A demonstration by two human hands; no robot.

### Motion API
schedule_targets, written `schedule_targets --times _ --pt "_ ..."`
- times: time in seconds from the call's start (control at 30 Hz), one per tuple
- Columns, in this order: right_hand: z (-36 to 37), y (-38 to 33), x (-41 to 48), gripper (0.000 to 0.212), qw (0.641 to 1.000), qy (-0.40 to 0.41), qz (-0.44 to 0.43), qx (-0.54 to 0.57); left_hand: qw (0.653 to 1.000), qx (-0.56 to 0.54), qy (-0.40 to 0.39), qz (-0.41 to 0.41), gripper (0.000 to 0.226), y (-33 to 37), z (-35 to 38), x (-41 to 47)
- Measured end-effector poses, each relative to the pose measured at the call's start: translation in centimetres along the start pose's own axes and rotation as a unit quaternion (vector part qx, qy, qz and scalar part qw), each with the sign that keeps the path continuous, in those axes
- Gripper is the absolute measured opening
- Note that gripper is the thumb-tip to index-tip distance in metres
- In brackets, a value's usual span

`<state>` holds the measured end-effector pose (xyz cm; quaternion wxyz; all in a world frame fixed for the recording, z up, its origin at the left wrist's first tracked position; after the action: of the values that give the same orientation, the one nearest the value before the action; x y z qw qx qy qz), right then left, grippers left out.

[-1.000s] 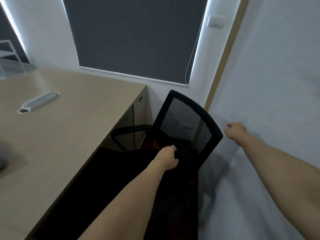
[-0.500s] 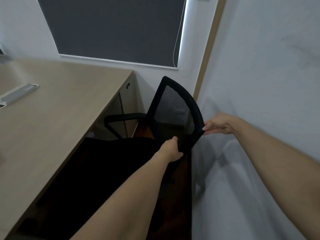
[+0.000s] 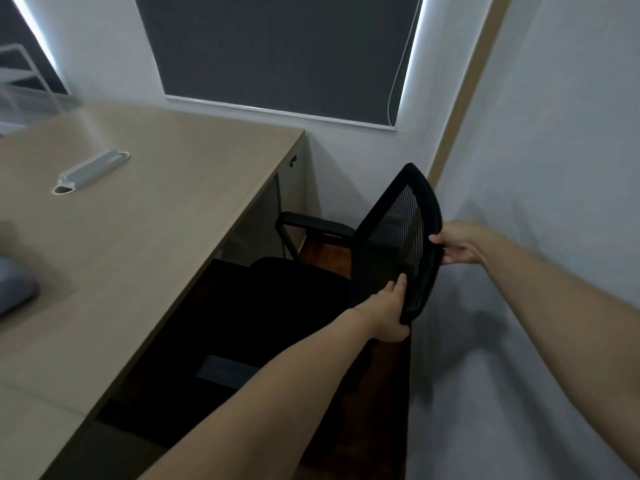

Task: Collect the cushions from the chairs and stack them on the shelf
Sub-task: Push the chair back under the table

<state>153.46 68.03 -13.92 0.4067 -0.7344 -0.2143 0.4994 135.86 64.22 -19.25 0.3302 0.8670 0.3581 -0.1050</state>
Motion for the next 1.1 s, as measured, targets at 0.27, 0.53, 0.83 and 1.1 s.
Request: schedule_targets --times 0.27,0.53,0.83,1.1 --pt "3.3 -0.6 -0.1 0.039 0.999 0.009 0.003 -0.044 0.999 -0.045 0.004 -0.023 0.097 -2.9 -0.7 -2.6" --pt "8.3 -1.9 0.1 0.040 0.999 -0.016 -0.006 -0.048 0.992 -0.093 0.043 -0.070 0.087 -7.1 -2.6 -4.8" --pt "15.7 -4.2 0.9 0.043 0.998 -0.045 -0.023 -0.031 0.989 -0.074 0.059 -0.117 0.082 -14.1 -6.0 -6.0" --pt "23.1 -6.2 2.2 0.045 0.996 -0.067 -0.041 -0.040 0.986 -0.067 0.069 -0.138 0.079 -20.6 -9.1 -7.7"
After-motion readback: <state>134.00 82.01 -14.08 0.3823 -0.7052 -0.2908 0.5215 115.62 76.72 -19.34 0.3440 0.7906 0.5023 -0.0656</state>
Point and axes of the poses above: each hand's wrist, its own x-axis towards the middle knuckle, its own z-axis out of the palm, y = z × x, the point moved 1 cm from there along x, towards the middle knuckle, and after that the axes turned 8 degrees about x, right-handed, at the moved point
